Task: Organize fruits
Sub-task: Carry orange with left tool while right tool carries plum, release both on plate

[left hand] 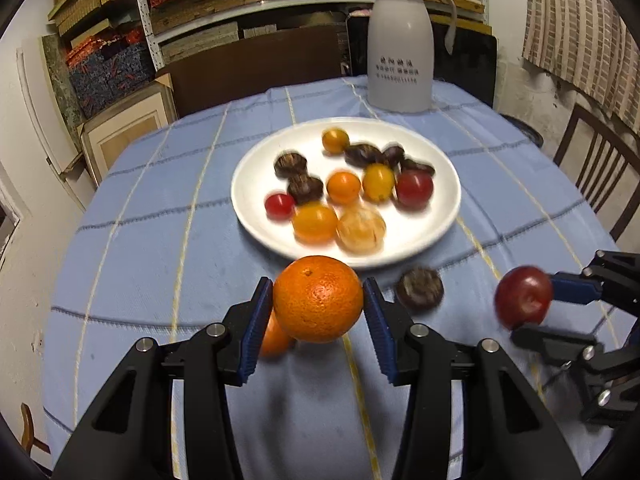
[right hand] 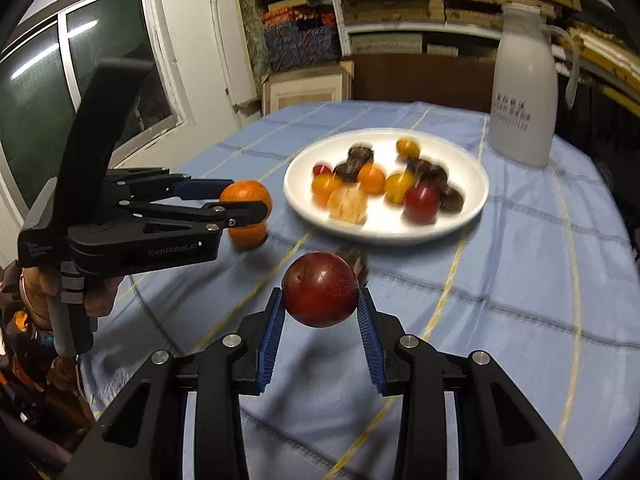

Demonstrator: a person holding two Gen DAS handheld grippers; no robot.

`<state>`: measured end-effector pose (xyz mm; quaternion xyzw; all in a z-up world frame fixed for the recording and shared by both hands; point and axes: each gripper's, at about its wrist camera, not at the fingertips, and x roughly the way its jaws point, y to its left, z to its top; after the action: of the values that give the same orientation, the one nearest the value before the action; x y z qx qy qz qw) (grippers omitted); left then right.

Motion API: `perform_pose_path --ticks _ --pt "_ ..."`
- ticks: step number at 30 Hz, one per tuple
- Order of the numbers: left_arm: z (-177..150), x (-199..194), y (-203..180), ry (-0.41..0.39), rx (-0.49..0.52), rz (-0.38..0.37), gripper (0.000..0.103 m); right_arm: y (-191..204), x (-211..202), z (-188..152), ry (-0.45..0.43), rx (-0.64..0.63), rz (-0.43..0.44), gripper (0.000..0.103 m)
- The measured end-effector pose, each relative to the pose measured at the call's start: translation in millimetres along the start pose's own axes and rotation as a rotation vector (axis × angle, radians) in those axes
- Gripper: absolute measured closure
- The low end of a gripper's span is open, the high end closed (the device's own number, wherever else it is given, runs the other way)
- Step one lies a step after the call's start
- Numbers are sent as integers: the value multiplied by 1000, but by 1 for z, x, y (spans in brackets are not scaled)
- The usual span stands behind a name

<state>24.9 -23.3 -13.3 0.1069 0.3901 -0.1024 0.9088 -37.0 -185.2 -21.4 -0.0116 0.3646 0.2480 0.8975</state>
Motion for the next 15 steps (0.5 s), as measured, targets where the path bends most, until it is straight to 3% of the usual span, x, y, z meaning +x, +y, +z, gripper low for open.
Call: perform_pose_path --ticks 9,15 --pt "68 27 20 -22 -52 27 58 -39 12 75 -73 31 -49 66" --pt "82 54 22 -5 -55 30 58 -55 45 102 -72 57 -45 65"
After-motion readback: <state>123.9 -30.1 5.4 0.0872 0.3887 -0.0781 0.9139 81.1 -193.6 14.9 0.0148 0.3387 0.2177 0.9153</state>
